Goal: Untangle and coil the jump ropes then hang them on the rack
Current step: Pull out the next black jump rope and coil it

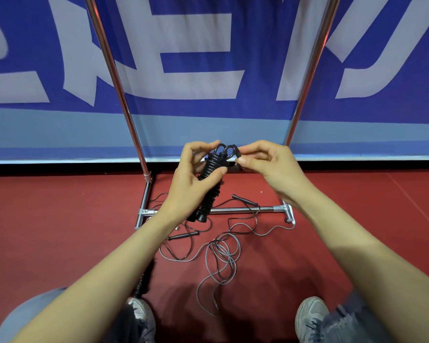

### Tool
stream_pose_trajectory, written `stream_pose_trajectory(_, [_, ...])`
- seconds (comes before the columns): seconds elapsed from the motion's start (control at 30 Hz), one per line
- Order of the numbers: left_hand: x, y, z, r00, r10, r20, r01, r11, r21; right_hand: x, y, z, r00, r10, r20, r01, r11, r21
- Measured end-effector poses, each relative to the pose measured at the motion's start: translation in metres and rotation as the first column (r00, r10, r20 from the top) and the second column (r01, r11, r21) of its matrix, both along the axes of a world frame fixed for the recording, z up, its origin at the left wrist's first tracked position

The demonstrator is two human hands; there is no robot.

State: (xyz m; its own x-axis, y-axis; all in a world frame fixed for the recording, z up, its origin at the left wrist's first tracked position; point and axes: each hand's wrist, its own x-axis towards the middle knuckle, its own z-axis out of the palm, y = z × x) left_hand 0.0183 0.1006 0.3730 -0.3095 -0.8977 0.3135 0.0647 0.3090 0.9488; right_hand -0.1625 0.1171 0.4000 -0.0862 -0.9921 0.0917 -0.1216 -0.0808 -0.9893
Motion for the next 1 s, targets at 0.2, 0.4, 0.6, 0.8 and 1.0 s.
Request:
stream_pose_trajectory(0.2, [-0.005, 0.001, -0.007, 1.000, -0.020, 0.024, 0.020, 0.999, 0.028, 0.004, 0.002, -0.007, 0.920, -0.139, -0.367, 0.120, 0.990, -0.074])
stream_pose_trajectory(0.4, [-0.007, 0.001, -0.009, 0.998, -0.053, 0.029, 0.053, 0.999, 0.003, 0.006, 0.003, -0.006, 0.846, -0.226, -0.483, 0.170, 0.973, -0.157])
stream_pose_trajectory(0.6, [-0.007, 0.000, -0.008, 0.991, -0.133, -0.016, 0.134, 0.988, 0.082, 0.004, 0.004, -0.014, 0.653, -0.319, -0.687, 0.050, 0.923, -0.381])
stream_pose_trajectory(0.8, [-0.008, -0.003, -0.008, 0.971, -0.185, -0.151, 0.211, 0.961, 0.180, 0.008, 0.003, -0.015, 0.447, -0.413, -0.794, -0.029, 0.880, -0.474])
stream_pose_trajectory(1.0, [-0.005, -0.011, -0.004, 0.957, -0.242, -0.162, 0.274, 0.937, 0.217, 0.006, 0.003, -0.015, 0.427, -0.467, -0.774, -0.067, 0.838, -0.542])
